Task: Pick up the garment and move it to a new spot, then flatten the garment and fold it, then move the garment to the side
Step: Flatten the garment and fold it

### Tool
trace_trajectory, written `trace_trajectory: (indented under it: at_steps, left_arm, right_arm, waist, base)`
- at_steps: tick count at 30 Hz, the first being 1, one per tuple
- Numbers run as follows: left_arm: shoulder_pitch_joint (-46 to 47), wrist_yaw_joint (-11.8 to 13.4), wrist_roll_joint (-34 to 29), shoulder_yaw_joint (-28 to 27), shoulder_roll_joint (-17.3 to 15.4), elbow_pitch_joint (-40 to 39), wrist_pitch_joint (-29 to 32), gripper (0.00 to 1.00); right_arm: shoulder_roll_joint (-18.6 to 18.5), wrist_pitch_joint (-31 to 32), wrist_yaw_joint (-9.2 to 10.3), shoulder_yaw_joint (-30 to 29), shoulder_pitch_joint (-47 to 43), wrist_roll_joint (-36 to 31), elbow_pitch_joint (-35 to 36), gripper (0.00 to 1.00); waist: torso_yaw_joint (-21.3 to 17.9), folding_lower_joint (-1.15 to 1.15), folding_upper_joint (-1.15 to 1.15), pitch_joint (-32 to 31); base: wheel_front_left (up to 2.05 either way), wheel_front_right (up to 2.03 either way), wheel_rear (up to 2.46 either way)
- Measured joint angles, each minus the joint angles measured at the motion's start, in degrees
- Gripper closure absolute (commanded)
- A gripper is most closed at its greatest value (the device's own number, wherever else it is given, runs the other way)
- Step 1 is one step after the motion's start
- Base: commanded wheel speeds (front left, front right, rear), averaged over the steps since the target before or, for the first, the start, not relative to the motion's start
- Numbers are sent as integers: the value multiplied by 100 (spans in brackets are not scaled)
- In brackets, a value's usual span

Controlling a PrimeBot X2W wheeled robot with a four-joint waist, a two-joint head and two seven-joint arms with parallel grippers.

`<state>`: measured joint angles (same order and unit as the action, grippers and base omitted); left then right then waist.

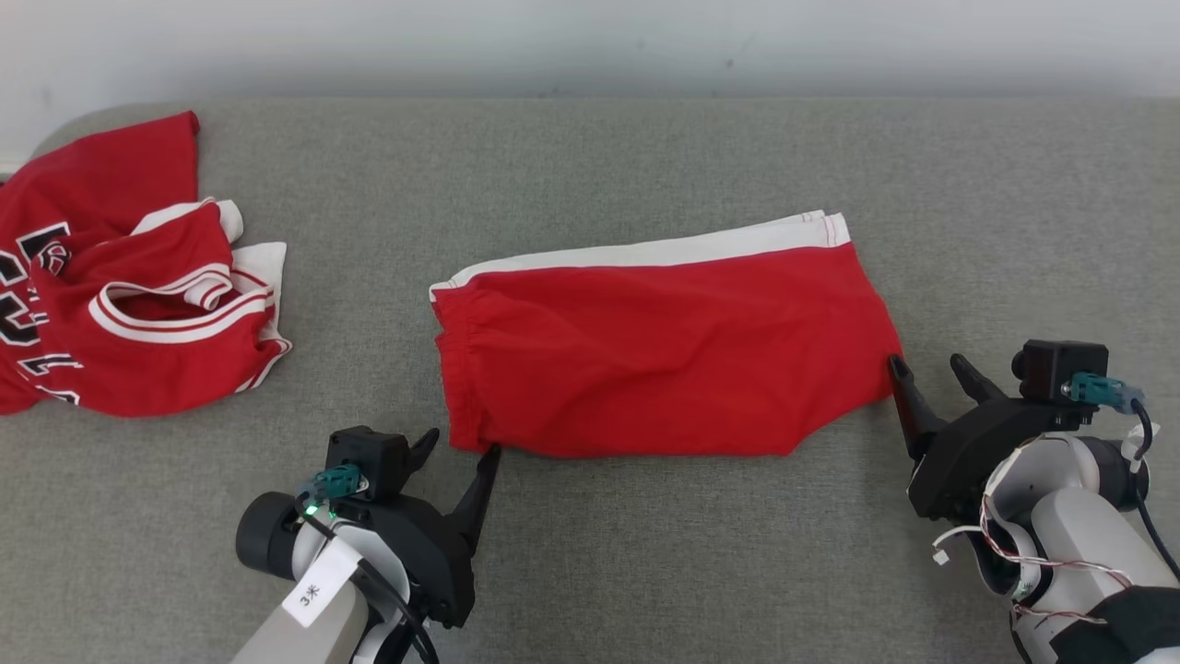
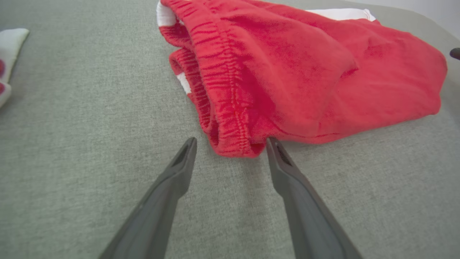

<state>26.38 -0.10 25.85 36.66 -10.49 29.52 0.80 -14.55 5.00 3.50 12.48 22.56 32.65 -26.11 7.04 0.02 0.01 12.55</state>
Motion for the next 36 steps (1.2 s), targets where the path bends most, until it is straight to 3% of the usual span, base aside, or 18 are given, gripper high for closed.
trace_trajectory:
  at_steps: [12, 13, 15, 16, 17, 18, 19, 20, 21, 36]
  left_arm:
    - [270, -101, 56, -53, 188, 576, -178, 0]
    - [294, -125, 66, -54, 204, 630, -196, 0]
    - [360, -152, 70, -58, 238, 695, -246, 0]
    - [383, -181, 78, -62, 258, 721, -277, 0]
    - [406, -201, 79, -57, 280, 762, -286, 2]
    - [439, -219, 79, -51, 301, 806, -294, 14]
    - [463, -253, 79, -46, 307, 832, -312, 45]
    - [473, -267, 79, -38, 314, 856, -342, 62]
    - [474, -298, 79, -31, 318, 881, -345, 98]
    - [548, -575, 144, 59, 278, 1268, -646, 100]
  right_arm:
    - [96, 261, -263, 224, 394, 11, -552, 0]
    - [99, 264, -289, 227, 398, 11, -575, 5]
    - [102, 266, -309, 237, 450, 11, -637, 23]
    - [104, 277, -325, 238, 499, 12, -687, 53]
    - [105, 304, -354, 238, 533, 13, -712, 75]
    - [110, 313, -361, 248, 551, 13, -731, 89]
    - [123, 314, -381, 259, 573, 14, -756, 100]
    - [138, 314, -390, 266, 603, 18, -780, 100]
    - [141, 314, -403, 269, 620, 19, -805, 100]
    - [168, 77, -660, 99, 233, 328, -866, 100]
  waist:
    - [166, -1, -1, 185]
    - [170, -1, -1, 189]
    - [177, -2, -1, 203]
    - [179, -1, -1, 208]
    - [181, -1, -1, 212]
    - [182, -2, -1, 215]
    - [182, -1, -1, 217]
    - [182, -2, -1, 218]
    - [181, -2, -1, 218]
    - [179, -2, -1, -182]
  base:
    - [0, 0, 0]
    - [0, 0, 0]
    - [0, 0, 0]
    - [0, 0, 0]
    - [0, 0, 0]
    - [0, 0, 0]
    - [0, 0, 0]
    - [0, 0, 0]
    - [0, 0, 0]
    - [0, 0, 0]
